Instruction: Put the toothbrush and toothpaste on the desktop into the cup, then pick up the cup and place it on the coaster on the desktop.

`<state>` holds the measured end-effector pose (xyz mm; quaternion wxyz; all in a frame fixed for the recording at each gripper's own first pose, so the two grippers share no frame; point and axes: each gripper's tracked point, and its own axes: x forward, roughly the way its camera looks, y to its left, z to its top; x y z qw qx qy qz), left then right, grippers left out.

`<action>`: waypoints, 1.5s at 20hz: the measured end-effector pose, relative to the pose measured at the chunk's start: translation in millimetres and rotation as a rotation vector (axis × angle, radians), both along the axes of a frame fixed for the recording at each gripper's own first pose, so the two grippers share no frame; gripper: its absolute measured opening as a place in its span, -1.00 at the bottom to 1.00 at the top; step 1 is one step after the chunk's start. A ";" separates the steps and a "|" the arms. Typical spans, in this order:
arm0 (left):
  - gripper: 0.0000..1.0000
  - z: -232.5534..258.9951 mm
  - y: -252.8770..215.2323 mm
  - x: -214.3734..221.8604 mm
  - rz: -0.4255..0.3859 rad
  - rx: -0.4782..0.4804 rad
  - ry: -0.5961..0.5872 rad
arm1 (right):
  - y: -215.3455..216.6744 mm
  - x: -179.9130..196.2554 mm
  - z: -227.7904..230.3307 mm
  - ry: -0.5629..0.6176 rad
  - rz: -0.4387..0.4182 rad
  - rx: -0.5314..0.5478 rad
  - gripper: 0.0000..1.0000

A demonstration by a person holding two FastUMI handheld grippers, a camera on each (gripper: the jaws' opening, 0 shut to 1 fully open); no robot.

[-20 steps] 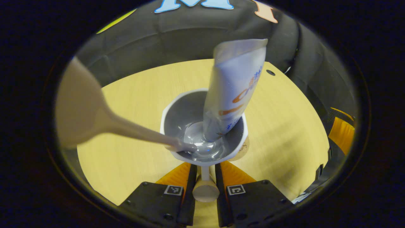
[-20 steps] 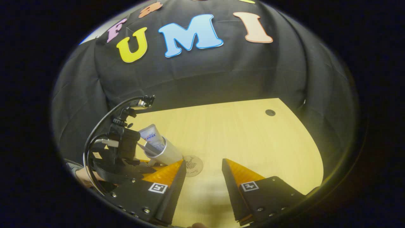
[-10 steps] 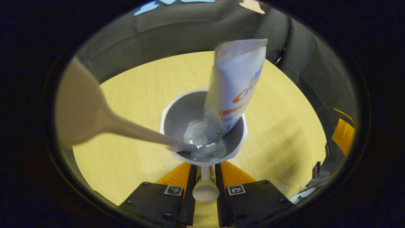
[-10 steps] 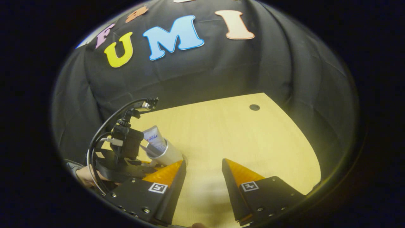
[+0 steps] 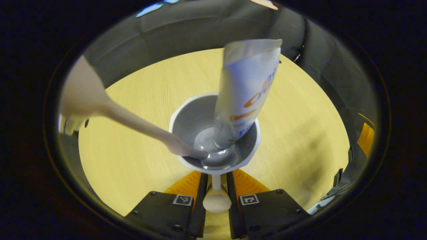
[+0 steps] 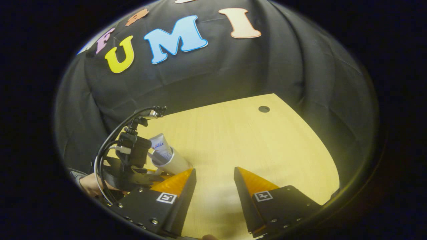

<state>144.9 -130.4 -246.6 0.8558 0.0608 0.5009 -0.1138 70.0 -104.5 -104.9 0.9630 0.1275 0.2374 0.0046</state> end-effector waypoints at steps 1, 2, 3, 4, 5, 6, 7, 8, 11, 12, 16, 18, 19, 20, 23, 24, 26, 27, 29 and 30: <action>-0.36 -0.6 0.8 -0.2 0.003 0.002 -0.003 | 0.9 -0.1 1.6 -0.002 0.002 0.003 0.38; -0.34 -0.6 2.0 -0.2 0.005 0.011 -0.011 | 1.5 -0.4 2.6 -0.004 0.004 0.003 0.38; -0.34 -0.2 2.7 -0.2 0.010 0.014 -0.023 | 2.4 0.2 3.3 -0.007 0.006 -0.001 0.38; 0.02 0.5 1.2 -0.2 0.013 0.007 -0.035 | 2.7 -0.5 3.9 -0.009 0.009 -0.005 0.37; 0.19 2.3 -3.2 -2.7 0.015 -0.011 -0.041 | 2.9 -1.2 4.7 -0.012 0.010 -0.010 0.37; 0.50 3.8 -7.6 -4.0 0.019 -0.022 -0.051 | 1.7 -3.0 4.6 -0.014 0.010 -0.017 0.37; 0.82 7.0 -8.6 -5.0 0.024 -0.027 -0.070 | 0.5 -4.2 6.5 -0.020 0.010 -0.025 0.38; 0.82 10.7 -8.7 -5.1 0.028 -0.029 -0.091 | 0.6 -4.7 8.7 -0.028 0.010 -0.031 0.31; 0.81 29.4 -8.9 -13.9 0.042 -0.035 -0.150 | 4.2 -8.5 16.5 -0.053 0.031 -0.038 0.38; 0.81 37.7 -8.6 -17.9 0.050 -0.040 -0.174 | 5.7 -9.7 18.6 -0.066 0.038 -0.041 0.38; 0.81 79.7 -1.3 -36.0 0.101 -0.079 -0.293 | 15.7 -14.8 32.8 -0.123 0.075 -0.069 0.38; 0.80 101.1 2.8 -44.1 0.123 -0.107 -0.359 | 24.5 -17.9 41.2 -0.153 0.095 -0.078 0.38; 0.80 111.9 5.7 -47.1 0.134 -0.116 -0.392 | 29.2 -19.9 46.4 -0.167 0.102 -0.086 0.38; 0.80 123.0 9.4 -49.3 0.144 -0.128 -0.427 | 33.6 -23.4 50.5 -0.182 0.110 -0.093 0.37; 0.80 160.5 18.5 -63.4 0.172 -0.174 -0.524 | 48.8 -33.3 69.5 -0.234 0.121 -0.120 0.37; 0.80 171.3 22.7 -68.8 0.182 -0.184 -0.555 | 52.6 -37.2 73.9 -0.247 0.121 -0.132 0.38; 0.80 191.8 34.6 -78.6 0.196 -0.201 -0.613 | 62.5 -42.7 85.6 -0.282 0.112 -0.152 0.31; 0.80 201.1 41.3 -83.9 0.206 -0.207 -0.640 | 69.5 -46.8 90.5 -0.296 0.115 -0.160 0.31; 0.80 218.5 53.7 -94.2 0.227 -0.215 -0.695 | 81.7 -55.9 97.6 -0.325 0.121 -0.176 0.38; 0.80 215.6 64.6 -104.1 0.235 -0.214 -0.727 | 85.1 -59.2 101.2 -0.345 0.114 -0.183 0.37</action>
